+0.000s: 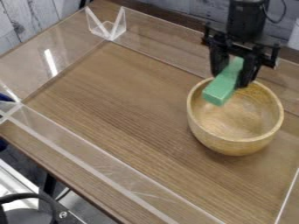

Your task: Put the green block in the brown bowl

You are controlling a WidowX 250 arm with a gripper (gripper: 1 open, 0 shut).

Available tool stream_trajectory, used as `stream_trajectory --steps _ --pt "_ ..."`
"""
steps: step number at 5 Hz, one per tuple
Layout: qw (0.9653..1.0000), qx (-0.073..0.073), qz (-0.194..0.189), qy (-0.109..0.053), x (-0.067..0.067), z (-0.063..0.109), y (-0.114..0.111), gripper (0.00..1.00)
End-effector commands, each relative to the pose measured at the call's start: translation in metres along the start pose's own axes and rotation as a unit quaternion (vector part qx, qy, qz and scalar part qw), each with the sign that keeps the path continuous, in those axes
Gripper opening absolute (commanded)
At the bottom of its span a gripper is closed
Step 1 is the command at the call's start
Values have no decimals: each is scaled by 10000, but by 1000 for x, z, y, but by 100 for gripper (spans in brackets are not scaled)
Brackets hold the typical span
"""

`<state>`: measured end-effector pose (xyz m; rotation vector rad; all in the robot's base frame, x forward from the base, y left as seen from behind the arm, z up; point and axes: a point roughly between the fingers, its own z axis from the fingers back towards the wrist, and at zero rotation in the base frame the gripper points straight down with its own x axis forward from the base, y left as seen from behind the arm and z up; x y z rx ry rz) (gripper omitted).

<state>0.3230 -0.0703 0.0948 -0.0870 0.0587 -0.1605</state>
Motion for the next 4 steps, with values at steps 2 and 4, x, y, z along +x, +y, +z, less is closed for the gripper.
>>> stream_trajectory --steps 2,4 --pt "9998 -70 -184 -98 9 -17 -9 0" --pt "9997 -91 -244 -22 11 -46 -8 0"
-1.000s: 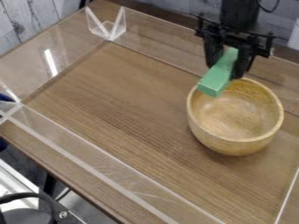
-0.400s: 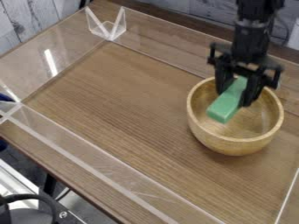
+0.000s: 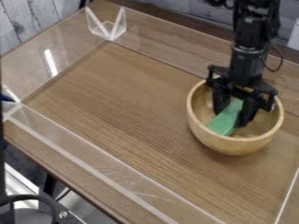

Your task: Put the green block in the brown bowl

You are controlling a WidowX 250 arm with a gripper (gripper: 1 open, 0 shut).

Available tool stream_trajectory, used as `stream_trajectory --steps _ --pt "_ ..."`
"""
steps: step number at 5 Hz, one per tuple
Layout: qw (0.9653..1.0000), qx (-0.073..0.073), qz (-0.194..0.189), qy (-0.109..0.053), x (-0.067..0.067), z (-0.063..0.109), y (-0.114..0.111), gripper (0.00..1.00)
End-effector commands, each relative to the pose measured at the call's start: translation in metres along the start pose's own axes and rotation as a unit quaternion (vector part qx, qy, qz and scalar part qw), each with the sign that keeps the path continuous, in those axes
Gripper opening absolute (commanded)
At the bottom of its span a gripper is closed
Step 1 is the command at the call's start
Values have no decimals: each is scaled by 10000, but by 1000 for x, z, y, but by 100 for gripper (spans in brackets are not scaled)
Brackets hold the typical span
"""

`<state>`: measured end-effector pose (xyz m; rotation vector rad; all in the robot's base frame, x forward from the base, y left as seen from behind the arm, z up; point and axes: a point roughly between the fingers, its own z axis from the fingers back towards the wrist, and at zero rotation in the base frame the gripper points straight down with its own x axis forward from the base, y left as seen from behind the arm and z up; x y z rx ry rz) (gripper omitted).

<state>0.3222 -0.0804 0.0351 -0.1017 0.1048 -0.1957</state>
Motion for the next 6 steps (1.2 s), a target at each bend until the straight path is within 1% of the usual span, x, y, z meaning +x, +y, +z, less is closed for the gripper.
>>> stream_trajectory --steps 1,6 --pt "9997 5 -92 -218 10 8 -3 0" --pt "9997 -51 -107 -205 16 -3 -3 0"
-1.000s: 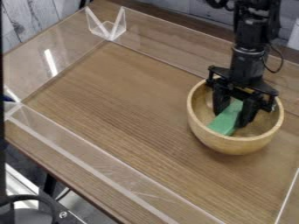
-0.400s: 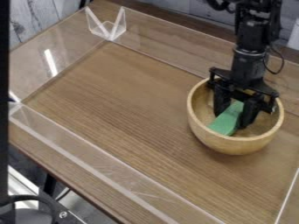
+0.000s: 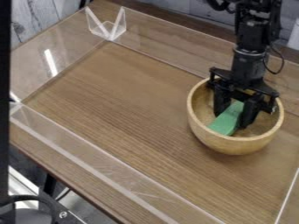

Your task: Put the green block in the brown bowl

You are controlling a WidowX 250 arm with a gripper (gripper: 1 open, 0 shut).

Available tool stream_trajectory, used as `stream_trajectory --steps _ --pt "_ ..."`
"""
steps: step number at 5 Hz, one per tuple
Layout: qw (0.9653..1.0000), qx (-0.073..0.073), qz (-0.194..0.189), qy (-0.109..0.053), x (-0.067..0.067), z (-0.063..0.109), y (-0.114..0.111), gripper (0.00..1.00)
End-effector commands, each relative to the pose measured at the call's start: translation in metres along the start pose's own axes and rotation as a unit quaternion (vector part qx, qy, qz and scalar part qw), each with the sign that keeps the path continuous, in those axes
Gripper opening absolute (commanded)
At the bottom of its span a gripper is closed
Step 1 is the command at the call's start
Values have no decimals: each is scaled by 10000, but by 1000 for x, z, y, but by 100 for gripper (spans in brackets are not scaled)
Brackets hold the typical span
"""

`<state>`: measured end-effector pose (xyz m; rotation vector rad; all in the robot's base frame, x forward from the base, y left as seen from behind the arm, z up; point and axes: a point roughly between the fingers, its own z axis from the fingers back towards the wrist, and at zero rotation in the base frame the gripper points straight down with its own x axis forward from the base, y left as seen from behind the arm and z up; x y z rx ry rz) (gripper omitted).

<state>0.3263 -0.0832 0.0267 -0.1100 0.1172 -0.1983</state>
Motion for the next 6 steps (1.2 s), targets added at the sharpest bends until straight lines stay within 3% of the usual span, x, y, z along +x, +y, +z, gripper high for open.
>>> stream_trajectory --steps 1,4,5,6 --pt "9996 -17 -98 -266 11 4 -2 0" --pt "9996 -57 -96 -267 14 -2 -2 0" --pt "9996 -66 -80 -261 12 1 -1 100" --pt "9994 -81 -60 -335 9 11 -1 100"
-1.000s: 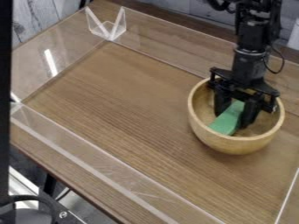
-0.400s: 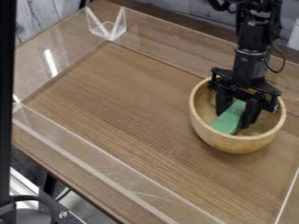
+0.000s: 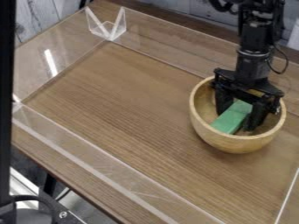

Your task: Put the green block in the brown bowl

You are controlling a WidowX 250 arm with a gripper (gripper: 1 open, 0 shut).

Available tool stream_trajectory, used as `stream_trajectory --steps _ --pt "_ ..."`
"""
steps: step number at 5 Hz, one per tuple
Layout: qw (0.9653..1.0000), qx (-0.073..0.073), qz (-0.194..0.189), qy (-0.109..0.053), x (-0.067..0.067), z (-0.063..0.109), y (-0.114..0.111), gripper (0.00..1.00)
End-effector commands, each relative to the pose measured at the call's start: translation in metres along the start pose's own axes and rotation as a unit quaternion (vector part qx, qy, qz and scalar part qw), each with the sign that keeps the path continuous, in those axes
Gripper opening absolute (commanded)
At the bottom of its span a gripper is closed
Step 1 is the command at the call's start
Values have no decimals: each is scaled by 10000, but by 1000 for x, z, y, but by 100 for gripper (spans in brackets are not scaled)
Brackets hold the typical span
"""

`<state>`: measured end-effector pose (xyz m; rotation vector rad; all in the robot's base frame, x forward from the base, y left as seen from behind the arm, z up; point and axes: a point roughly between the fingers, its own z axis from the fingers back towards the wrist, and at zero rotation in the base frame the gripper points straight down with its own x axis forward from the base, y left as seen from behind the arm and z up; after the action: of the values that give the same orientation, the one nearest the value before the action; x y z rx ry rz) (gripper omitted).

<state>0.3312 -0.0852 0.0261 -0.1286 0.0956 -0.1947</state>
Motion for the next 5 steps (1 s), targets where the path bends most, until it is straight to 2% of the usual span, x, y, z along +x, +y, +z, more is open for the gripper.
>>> stream_trajectory --steps 1,2,3,4,5 --pt "9994 -1 -37 -353 1 26 1 100" --pt "9987 -1 8 -514 -3 42 3 100" --pt "9972 -12 61 -740 -8 64 4 100" --pt "9944 -17 141 -1049 -14 95 8 100" --pt "9901 -4 299 -1373 -24 130 22 100"
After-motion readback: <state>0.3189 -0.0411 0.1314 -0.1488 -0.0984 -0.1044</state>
